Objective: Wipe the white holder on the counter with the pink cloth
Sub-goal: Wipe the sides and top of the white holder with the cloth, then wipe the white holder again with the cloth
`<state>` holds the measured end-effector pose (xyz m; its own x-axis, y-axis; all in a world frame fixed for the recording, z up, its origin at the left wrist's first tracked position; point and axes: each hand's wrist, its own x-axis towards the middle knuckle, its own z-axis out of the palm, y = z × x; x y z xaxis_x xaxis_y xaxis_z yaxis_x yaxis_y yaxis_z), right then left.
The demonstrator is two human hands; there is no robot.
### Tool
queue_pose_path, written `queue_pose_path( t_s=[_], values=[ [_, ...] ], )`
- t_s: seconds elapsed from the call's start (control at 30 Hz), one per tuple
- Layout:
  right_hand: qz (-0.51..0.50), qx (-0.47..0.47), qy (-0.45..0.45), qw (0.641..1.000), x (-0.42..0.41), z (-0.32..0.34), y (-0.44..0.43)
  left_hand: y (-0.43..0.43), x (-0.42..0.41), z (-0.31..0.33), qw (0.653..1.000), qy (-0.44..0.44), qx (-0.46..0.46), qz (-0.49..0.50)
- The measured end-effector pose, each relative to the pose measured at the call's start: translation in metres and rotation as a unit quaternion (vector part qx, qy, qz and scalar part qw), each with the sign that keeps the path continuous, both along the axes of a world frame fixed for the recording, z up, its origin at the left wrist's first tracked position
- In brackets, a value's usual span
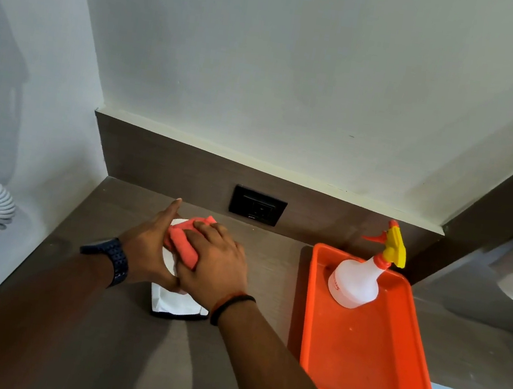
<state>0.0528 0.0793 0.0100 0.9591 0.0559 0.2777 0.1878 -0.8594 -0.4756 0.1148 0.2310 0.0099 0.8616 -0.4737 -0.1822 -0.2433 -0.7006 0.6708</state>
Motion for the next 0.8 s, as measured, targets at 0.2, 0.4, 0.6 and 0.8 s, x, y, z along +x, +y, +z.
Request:
queue_pose_path(
  t_s=[0.2, 0.4, 0.6, 0.8],
  values=[
    [-0.123, 0.157, 0.123, 0.972, 0.015, 0.007, -0.011, -0.008, -0.017, 0.005, 0.997, 0.002, -0.009, 0.072],
    [-0.375, 0.676, 0.053, 0.632, 0.014, 0.011, -0.047, -0.077, -0.072, 0.003, 0.922, -0.085, -0.021, 0.377],
    [-0.401, 0.646, 0.012, 0.649, -0.006, -0.008, -0.078, -0.055, -0.01, 0.02, 0.987, -0.134, 0.091, 0.007],
    [-0.362, 0.656, 0.003, 0.663, -0.016, -0.01, -0.091, -0.053, 0.015, 0.039, 0.952, -0.05, 0.248, -0.17]
  ],
)
